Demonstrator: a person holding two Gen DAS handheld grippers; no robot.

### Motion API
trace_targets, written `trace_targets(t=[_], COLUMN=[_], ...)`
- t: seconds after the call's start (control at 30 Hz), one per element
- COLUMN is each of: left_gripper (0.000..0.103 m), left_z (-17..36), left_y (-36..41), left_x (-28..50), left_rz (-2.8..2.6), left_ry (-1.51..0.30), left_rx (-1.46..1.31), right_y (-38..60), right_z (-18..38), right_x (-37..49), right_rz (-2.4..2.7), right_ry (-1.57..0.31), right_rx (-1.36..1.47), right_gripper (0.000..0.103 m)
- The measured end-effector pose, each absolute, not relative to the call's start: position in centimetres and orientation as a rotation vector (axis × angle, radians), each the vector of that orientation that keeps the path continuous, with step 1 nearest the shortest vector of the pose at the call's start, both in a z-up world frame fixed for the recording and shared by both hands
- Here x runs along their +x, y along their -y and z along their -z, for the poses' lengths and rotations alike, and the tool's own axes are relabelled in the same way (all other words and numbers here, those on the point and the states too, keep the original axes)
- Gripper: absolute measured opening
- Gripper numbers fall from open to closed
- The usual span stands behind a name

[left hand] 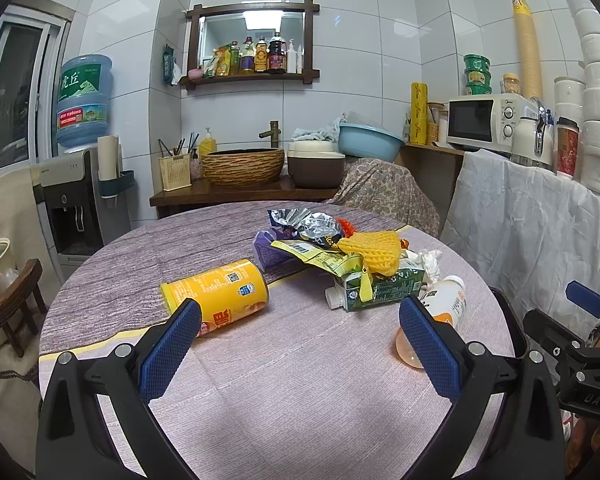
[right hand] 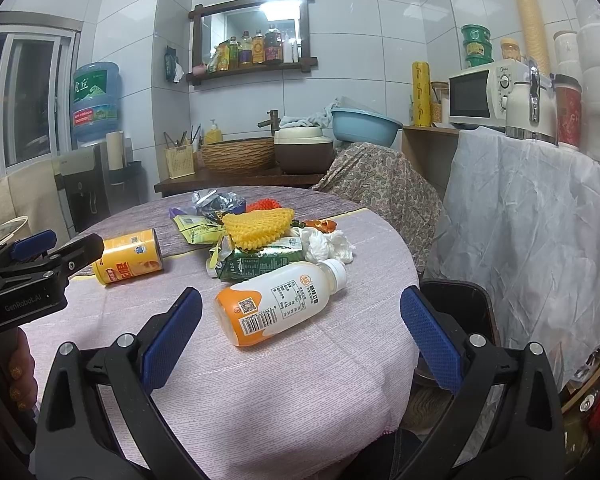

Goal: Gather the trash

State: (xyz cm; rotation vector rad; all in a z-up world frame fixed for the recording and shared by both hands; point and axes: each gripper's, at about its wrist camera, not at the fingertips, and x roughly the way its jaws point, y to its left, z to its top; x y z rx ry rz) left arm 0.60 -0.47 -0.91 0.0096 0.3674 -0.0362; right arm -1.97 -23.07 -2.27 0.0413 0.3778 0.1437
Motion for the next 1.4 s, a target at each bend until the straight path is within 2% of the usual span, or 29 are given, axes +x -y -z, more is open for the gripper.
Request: trace_targets(t=[1.4], left_gripper=[0.098], left_z=[1.42], left_y=[0.38], left_x=[1.17], left_rz=[0.039], left_ry=[-0.396], left_rx=[0.011], right_y=[23.2], right_z=[2.86], right_x=[-1.64], right_rz=[-0.143], right_ry=[-0.394], right_rx=[0.047], right_gripper=[0.098])
